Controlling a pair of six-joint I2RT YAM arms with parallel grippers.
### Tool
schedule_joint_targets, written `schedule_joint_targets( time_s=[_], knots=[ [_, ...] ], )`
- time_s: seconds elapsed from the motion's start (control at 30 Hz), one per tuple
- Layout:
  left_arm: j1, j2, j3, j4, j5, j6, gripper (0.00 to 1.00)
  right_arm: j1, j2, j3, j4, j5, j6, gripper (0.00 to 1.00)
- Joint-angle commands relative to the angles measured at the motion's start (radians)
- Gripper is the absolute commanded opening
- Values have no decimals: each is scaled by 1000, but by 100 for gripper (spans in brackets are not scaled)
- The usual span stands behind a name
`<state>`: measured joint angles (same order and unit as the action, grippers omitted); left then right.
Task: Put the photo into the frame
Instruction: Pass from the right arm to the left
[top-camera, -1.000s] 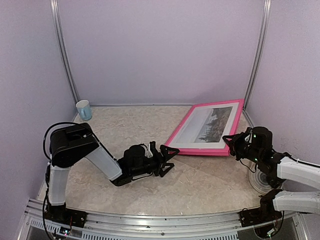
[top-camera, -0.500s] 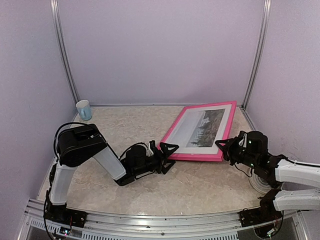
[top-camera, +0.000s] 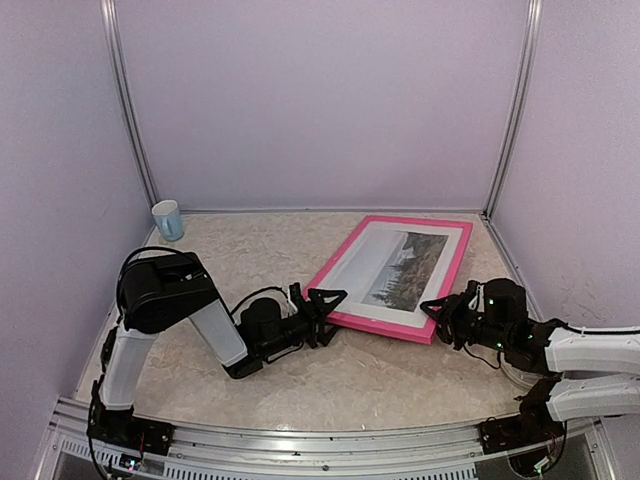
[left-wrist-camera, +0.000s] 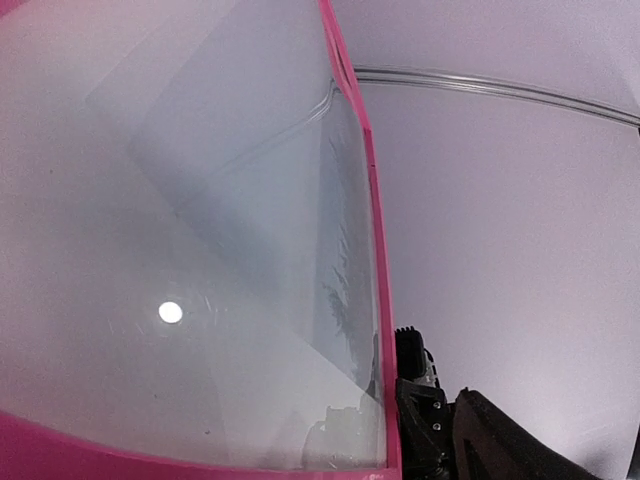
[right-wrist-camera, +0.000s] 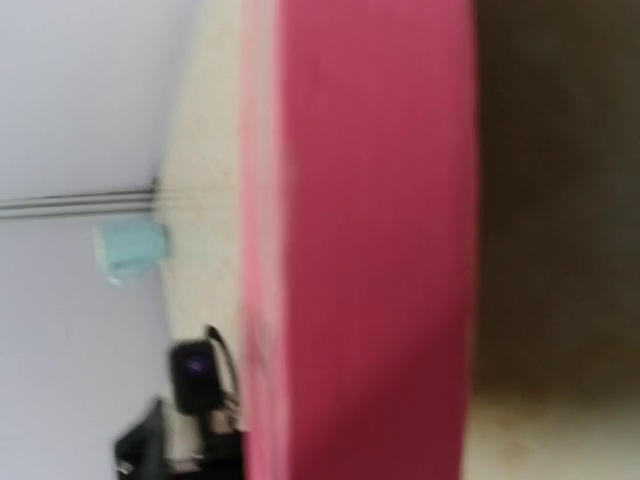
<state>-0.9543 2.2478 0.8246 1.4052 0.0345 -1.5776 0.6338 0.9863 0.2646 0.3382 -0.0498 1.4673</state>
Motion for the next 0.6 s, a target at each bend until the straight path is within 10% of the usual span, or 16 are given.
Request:
schedule_joint_targets(
  time_s=[0.0,0.57],
  knots=[
    [2,41,-3,155,-12,-17,78,15,-17,-34,-4,-36,8,35],
    [3,0,-102,116,-30,-14,41,16,-99,-32,-136,-25,-38,57]
  ],
)
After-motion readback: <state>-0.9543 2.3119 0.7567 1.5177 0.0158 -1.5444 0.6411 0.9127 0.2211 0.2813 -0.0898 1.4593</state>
